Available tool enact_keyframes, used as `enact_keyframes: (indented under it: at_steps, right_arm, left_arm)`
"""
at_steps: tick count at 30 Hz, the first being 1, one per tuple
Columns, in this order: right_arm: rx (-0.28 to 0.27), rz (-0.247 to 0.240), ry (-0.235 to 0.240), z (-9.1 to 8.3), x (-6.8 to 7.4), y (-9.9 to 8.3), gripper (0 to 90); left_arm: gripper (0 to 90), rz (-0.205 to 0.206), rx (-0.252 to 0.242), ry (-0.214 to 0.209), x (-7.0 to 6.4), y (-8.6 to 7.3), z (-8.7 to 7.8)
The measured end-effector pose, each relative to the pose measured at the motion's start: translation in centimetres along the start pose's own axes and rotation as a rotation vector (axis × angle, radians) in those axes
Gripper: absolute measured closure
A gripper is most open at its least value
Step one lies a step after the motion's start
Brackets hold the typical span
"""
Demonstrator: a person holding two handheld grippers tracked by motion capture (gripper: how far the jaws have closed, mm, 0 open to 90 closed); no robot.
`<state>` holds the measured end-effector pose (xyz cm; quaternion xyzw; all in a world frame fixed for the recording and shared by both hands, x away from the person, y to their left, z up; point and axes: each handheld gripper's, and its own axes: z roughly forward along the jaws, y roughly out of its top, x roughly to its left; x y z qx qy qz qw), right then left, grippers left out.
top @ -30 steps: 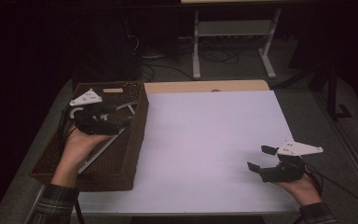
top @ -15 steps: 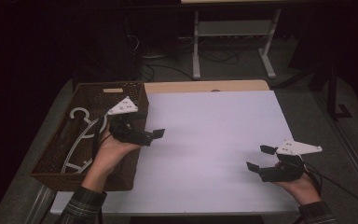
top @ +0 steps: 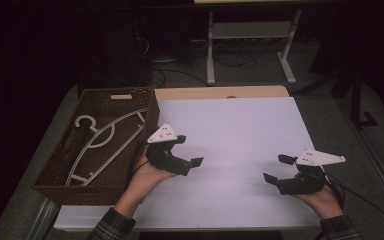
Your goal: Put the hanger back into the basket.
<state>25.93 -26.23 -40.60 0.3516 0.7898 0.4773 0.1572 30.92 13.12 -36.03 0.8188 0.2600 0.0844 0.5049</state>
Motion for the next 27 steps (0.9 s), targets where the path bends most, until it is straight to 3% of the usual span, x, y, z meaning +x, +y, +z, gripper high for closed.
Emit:
enact_keyframes:
  at_steps: [5,15,20,27]
  right_arm:
    - [0.005,-0.003,0.0,0.1,0.0,0.0,14.0]
    - [0.004,-0.002,0.0,0.1,0.1,-0.1,12.5]
    - [0.013,-0.01,0.014,0.3,0.3,-0.2,10.4]
    - [0.015,-0.013,0.014,0.3,0.3,-0.4,10.1]
  left_arm:
    - [5.9,0.005,0.033,0.001,-0.3,-1.6,1.0]
    - [4.8,0.0,0.02,0.039,0.0,-4.6,1.0]
    - [3.2,-0.006,0.017,0.064,0.5,-5.2,1.1]
    - [3.2,0.006,0.043,0.059,0.4,-5.4,1.4]
